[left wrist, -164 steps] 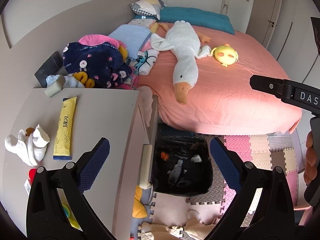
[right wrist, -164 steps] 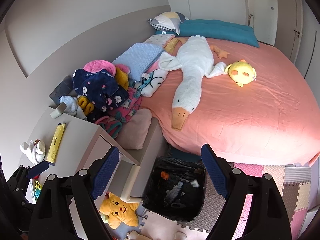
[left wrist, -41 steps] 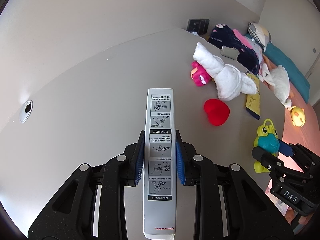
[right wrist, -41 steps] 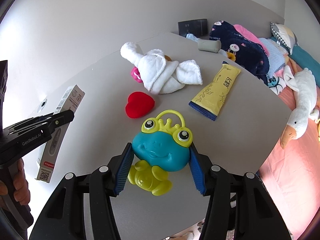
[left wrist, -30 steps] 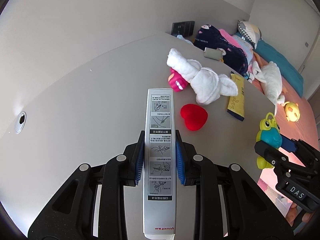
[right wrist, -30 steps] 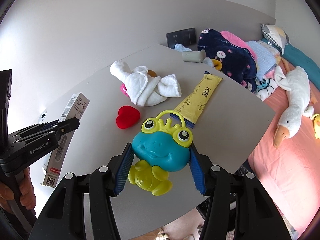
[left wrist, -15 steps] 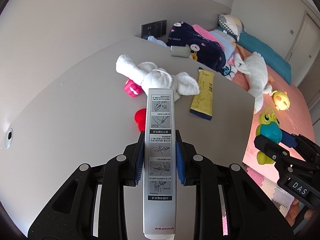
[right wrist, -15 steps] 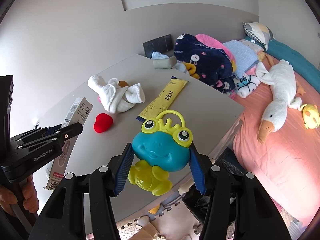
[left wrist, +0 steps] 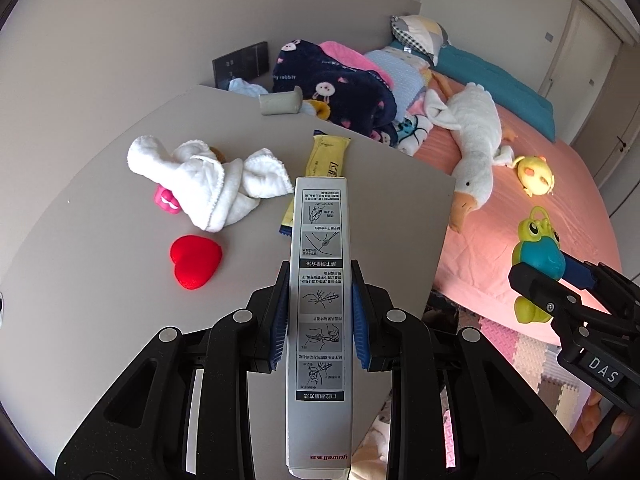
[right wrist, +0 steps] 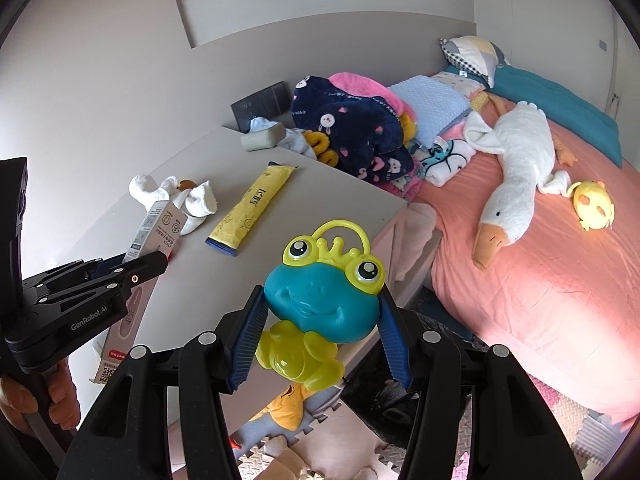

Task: Collect trash
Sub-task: 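Carry the white box and frog toy over the black bin and open both grippers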

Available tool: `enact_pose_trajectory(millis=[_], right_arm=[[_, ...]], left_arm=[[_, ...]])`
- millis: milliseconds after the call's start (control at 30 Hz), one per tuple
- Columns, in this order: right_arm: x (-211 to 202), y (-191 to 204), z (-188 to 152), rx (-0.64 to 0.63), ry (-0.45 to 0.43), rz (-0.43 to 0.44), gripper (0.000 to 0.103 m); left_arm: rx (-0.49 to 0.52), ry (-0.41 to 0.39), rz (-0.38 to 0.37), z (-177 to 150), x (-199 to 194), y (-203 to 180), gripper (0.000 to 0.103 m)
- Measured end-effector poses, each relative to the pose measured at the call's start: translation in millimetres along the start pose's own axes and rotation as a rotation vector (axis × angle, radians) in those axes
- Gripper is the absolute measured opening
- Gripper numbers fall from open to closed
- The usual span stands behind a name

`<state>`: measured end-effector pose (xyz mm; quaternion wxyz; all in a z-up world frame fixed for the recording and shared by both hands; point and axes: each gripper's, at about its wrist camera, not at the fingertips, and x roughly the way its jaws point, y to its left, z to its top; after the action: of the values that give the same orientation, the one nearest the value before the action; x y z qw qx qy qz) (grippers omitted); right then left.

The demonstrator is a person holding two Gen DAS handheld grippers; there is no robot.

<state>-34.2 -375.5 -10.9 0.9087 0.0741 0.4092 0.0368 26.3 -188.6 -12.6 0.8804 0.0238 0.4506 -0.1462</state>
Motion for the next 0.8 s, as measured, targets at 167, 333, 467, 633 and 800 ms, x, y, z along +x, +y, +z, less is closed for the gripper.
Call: enact_pose_trajectory(millis=[167,333,467,633,800], right_arm=[[-8,-23,-5,0.038,-0.009,-0.030,0.055],[-18,-45,-10,0.073,-0.020,-0.061,0.055],[-26,-62,-14,0.101,-0.024,-0.087,0.055],[-36,-84,-21,0.139,-0.030,-0.118,0.055],[-46,-105,-25,0.175,-0.042,-0.147,0.055]], left_arm=[[0.038,0.006,-0.029,2,5,-23,0.027],[0.079,0.009,-0.061,4,8,-47,0.027],[0.113,0.016,-0.091,3,11,-69,0.027],[0.154,0.023,-0.128,2,14,-96,0.027],[0.196,0.024,-0.158,2,15,-122,0.027]])
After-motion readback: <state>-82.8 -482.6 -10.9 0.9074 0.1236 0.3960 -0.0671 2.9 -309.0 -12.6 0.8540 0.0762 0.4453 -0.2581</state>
